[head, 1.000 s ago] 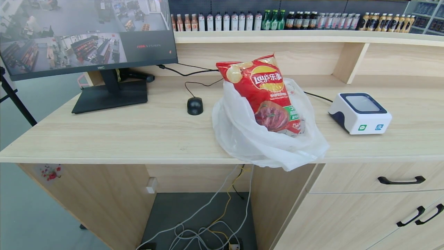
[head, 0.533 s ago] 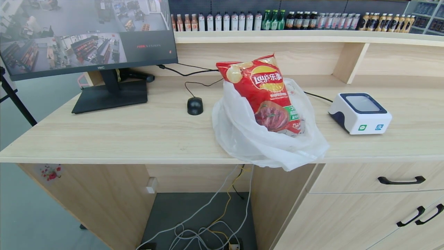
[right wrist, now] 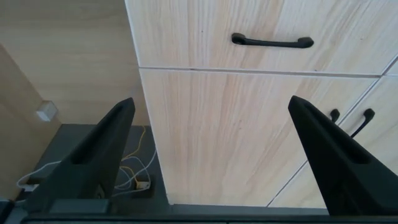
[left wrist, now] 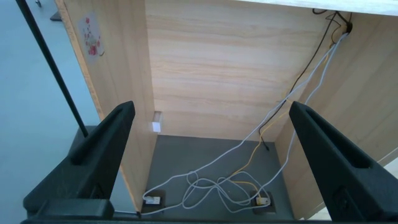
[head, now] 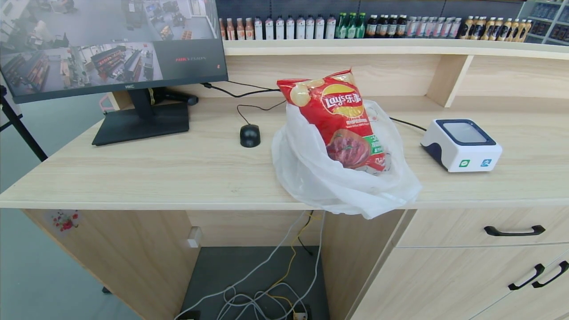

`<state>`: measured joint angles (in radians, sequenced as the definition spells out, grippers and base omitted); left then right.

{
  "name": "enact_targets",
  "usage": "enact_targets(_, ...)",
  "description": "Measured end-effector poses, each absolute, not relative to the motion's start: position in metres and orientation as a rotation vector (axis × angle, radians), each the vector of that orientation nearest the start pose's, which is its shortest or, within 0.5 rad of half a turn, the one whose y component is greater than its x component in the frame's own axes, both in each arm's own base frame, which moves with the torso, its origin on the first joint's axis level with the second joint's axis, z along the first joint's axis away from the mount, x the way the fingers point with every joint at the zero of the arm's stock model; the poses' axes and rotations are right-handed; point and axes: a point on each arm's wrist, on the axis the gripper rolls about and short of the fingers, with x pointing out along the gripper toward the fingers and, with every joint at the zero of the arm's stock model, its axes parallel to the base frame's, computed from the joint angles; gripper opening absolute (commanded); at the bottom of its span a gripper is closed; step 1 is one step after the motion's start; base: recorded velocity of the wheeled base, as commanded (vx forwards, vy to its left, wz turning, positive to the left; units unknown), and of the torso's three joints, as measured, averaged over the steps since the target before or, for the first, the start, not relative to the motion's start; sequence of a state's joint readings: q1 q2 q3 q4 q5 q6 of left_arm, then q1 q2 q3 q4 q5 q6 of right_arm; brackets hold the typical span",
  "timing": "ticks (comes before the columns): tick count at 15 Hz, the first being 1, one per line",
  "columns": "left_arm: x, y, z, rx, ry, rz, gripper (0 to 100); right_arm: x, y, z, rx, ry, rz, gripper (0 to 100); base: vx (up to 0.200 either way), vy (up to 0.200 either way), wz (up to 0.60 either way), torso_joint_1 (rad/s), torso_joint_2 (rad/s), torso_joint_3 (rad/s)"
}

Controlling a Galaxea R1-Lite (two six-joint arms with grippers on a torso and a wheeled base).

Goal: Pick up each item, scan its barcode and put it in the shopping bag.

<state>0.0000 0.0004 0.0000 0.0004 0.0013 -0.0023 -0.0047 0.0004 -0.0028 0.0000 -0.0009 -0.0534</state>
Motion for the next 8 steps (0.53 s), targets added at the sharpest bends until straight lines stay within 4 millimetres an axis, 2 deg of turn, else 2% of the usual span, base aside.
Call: enact_targets(8,-0.0228,0.0,0.0753,-0.003,0.002,0.001,100,-0.023,0.0001,0.0764,-0.053,-0.003,-0.005,100,0.0,-0.2,0.0,0.007,0.0,0.005)
